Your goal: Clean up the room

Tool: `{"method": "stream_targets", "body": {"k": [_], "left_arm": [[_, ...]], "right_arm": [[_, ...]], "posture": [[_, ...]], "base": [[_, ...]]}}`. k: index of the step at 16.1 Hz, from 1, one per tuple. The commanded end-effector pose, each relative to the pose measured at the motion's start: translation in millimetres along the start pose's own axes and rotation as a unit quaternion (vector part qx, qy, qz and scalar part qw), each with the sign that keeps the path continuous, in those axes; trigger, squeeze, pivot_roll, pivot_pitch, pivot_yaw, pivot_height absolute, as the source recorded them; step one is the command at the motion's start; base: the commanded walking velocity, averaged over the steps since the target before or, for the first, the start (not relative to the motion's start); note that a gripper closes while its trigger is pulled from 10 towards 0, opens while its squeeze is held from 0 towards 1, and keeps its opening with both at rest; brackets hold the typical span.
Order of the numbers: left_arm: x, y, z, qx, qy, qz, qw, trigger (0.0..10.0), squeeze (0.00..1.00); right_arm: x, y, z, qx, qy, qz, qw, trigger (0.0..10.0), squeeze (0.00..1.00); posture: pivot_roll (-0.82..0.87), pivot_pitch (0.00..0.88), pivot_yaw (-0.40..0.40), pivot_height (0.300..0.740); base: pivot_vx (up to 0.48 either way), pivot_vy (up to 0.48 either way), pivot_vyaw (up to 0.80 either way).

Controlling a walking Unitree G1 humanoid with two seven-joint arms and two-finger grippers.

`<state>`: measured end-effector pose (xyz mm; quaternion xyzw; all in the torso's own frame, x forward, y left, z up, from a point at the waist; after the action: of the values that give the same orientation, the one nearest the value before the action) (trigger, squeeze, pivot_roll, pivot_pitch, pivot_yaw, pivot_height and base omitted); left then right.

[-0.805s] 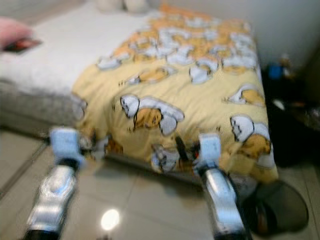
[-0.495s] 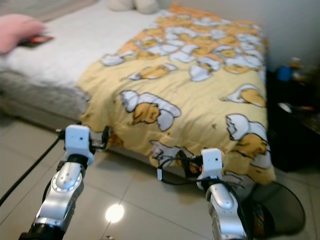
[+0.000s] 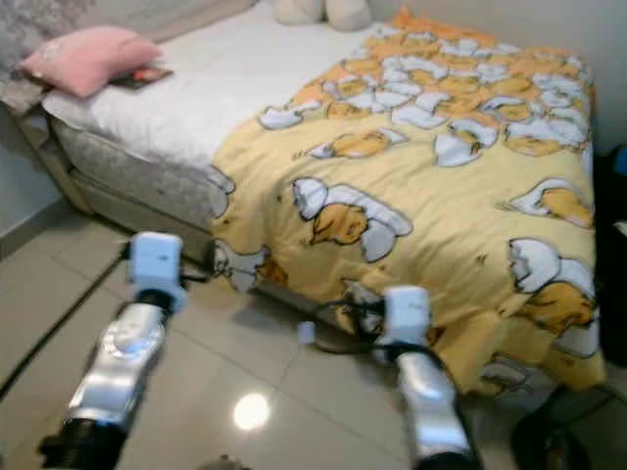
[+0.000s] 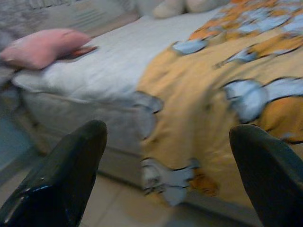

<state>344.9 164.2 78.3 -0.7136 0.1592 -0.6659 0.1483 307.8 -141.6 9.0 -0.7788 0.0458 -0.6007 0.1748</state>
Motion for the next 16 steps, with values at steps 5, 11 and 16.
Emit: {"method": "stream_targets", "body": {"k": [5,11,16], "left_arm": [[-12,3.6,-7.8,0.010,-0.005,-0.025,1.000,10.0,0.00],[8,-1.0,-7.5,0.029,0.034,-0.016,0.999,10.0,0.00],[5,-4.3,-1.7,0.032,0.024,0.016,0.999,10.0,0.00]], "right_arm": [[54,23.3,-6.4,-0.042,0.122,0.006,0.992,10.0,0.00],[66,20.5,-2.9,-0.028,0.127,-0.001,0.992,10.0,0.00],[53,15.1,1.2,-0.018,0.097,0.003,0.995,10.0,0.00]], "posture": [[0.00,0.000,0.044,0.740],[0.00,0.000,0.026,0.740],[0.02,0.000,0.030,0.740]], "base": [[0.000,0.192,0.68],[0.042,-0.140,0.66],[0.204,-0.406,0.63]]}}
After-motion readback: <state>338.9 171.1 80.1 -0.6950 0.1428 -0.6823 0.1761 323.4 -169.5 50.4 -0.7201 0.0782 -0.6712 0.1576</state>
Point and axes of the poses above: a point about 5 cm out from each wrist's last joint towards the gripper, its own z axis pointing out of the wrist towards the gripper, its own x axis along the axis of the wrist's last joint, y = z × x, the point moved 5 cm from there along z, pointing out of the wrist towards the gripper, and after that the axes turned 15 degrees about z, right-handed, at the moved point
